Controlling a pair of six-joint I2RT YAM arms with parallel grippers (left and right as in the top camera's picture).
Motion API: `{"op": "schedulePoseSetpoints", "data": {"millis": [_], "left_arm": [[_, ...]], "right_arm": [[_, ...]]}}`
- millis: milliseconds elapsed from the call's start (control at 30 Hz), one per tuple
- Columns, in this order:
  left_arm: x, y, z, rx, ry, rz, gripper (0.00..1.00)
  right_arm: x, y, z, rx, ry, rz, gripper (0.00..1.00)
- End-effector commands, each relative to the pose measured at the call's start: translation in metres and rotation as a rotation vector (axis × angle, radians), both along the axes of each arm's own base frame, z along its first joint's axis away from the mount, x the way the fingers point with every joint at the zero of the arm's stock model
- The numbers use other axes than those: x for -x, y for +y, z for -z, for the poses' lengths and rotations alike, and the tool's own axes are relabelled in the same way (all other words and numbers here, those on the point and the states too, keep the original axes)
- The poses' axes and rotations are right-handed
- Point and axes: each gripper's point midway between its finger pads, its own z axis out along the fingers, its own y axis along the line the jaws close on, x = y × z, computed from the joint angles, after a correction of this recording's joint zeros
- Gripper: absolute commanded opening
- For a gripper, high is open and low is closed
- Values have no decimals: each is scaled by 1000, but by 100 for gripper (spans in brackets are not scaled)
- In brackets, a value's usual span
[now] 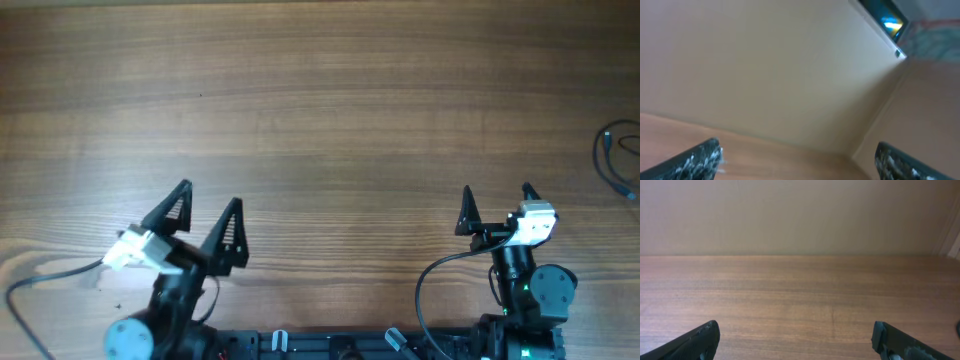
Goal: Untangle cables
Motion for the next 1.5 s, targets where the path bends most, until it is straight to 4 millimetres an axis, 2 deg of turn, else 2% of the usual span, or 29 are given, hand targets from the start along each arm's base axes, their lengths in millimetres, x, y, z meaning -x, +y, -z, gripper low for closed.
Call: {"op": "schedulePoseSetpoints", "data": {"millis": [0,167,267,433,600,967,1467], "left_arm": [[-11,3,22,-37,-88,-31,100],[-25,28,44,-57,-75,-161,100],[-31,36,62,-106,-20,-206,100],[-41,38,111,-263,151,-229,100],[-41,38,148,-302,297,-212,100],[-42,40,150,-371,290,-229,100],[-42,40,150,-371,290,-229,100]], "right_arm": [[0,-2,-2,-15,-8,10,99],[0,-2,-2,-14,-8,10,100],[0,-2,-2,-15,-8,10,99],[0,-2,-2,-15,-8,10,100],[0,-2,-2,-14,-8,10,100],[0,-2,-2,-14,-8,10,100],[0,-2,-2,-14,-8,10,100]]}}
